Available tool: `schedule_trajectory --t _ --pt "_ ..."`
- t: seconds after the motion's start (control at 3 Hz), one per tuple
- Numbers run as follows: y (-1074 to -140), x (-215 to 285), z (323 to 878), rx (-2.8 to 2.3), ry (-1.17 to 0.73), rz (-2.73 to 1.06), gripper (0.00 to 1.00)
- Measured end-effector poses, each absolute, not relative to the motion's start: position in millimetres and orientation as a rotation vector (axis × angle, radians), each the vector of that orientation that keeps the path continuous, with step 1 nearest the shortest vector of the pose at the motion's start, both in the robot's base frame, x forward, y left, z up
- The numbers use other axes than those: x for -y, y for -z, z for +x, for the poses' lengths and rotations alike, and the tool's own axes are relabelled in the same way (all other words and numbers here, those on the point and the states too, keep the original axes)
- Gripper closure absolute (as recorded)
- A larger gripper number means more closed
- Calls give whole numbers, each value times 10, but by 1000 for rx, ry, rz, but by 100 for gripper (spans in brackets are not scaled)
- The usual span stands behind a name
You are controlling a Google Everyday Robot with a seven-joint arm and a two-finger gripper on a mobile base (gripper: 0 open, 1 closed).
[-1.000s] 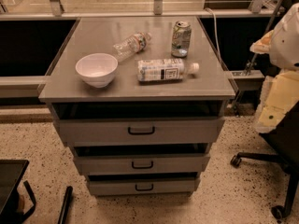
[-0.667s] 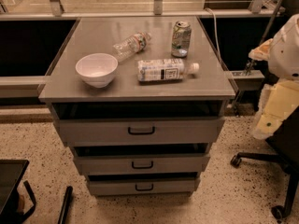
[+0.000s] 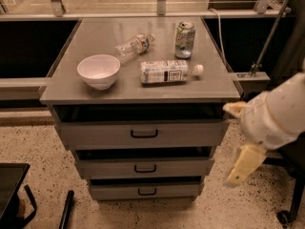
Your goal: Open top drawer
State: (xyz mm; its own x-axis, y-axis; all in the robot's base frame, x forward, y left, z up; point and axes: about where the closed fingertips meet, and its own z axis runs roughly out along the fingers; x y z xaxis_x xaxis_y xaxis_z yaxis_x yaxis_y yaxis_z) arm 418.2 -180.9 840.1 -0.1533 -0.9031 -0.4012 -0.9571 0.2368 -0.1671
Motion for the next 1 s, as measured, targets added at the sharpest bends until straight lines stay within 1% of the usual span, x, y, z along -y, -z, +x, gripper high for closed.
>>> schedule_trajectory --t 0.33,0.67,1.0 --pt "-7619 1448 4144 -2105 -237 -1730 0" --pt "-6815 1127 4143 -2158 -208 -1759 0" --pt "-6766 1153 4268 -2186 -149 -1669 0"
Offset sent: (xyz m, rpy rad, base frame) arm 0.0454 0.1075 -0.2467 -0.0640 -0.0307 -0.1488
